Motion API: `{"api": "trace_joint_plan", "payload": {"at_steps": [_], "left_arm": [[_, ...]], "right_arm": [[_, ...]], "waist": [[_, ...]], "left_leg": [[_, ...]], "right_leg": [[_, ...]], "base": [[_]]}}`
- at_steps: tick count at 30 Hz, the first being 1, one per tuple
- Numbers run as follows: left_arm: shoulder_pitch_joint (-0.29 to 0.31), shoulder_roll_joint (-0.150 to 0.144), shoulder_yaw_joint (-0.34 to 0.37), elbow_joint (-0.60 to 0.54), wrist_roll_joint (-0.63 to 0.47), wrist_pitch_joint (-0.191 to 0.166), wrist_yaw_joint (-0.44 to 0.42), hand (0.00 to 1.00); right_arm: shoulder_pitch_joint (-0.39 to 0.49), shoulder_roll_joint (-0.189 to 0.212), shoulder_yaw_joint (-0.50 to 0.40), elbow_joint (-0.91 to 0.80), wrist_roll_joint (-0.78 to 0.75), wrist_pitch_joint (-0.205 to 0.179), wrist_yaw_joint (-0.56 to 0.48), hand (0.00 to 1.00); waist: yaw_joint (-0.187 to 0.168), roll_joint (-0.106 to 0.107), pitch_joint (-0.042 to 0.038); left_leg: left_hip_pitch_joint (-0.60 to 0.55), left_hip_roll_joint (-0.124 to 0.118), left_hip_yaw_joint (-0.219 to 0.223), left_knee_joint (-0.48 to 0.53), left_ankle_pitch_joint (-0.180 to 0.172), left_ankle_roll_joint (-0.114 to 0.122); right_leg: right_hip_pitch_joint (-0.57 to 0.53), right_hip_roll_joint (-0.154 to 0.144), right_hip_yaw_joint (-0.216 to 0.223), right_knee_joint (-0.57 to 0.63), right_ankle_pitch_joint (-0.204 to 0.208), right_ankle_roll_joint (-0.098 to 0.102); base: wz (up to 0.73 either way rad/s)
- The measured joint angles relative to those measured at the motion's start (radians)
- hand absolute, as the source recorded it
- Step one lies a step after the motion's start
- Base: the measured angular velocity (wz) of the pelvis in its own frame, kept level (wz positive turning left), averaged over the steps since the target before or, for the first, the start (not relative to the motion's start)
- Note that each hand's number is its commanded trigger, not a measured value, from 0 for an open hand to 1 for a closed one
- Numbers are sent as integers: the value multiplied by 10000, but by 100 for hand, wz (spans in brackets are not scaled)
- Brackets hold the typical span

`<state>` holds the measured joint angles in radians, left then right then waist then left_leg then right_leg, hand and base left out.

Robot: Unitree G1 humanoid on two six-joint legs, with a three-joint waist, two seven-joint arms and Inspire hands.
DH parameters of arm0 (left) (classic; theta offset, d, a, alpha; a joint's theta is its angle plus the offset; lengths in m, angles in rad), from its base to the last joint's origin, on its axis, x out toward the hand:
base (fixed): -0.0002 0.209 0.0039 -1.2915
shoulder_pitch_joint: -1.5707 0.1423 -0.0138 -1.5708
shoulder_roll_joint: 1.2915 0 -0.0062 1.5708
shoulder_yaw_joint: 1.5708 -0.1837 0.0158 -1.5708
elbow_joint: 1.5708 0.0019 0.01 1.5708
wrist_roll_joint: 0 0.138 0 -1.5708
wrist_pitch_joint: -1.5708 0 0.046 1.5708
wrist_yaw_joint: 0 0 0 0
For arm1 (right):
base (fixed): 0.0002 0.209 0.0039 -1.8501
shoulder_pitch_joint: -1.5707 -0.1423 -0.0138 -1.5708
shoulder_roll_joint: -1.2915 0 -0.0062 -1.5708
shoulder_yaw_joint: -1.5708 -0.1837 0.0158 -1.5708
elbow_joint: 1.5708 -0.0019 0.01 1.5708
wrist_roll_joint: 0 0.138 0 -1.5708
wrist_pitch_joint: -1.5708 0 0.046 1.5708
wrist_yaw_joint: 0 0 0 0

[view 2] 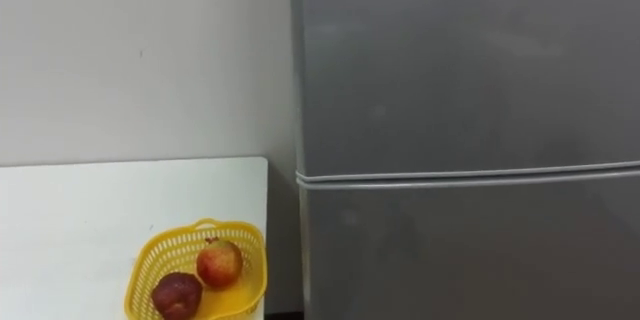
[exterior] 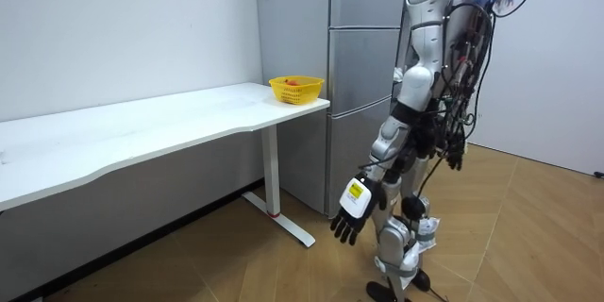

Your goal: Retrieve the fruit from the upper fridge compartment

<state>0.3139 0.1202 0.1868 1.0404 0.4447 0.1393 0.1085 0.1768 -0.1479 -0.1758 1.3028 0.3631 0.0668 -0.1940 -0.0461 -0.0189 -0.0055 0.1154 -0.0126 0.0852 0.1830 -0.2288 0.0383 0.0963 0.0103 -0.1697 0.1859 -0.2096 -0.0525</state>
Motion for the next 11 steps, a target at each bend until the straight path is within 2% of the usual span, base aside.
{"api": "trace_joint_plan", "payload": {"at_steps": [5, 11], "left_arm": [[-142, -2, -370, 10, 4, 142, -310, 0], [-98, -218, -552, 10, -9, 356, -349, 0]], "right_arm": [[-481, -66, 1062, 70, -2298, 86, 901, 0], [-638, -66, 1580, 61, -3709, 232, 1399, 0]], "waist": [[263, 86, 21], [337, 147, 70]], "left_leg": [[26, -12, -59, 38, -1, -1], [164, -21, -187, 17, -7, -6]], "right_leg": [[74, -11, -41, -1, -10, 3], [244, -1, -89, 14, -69, -2]], "base": [[2], [6]]}}
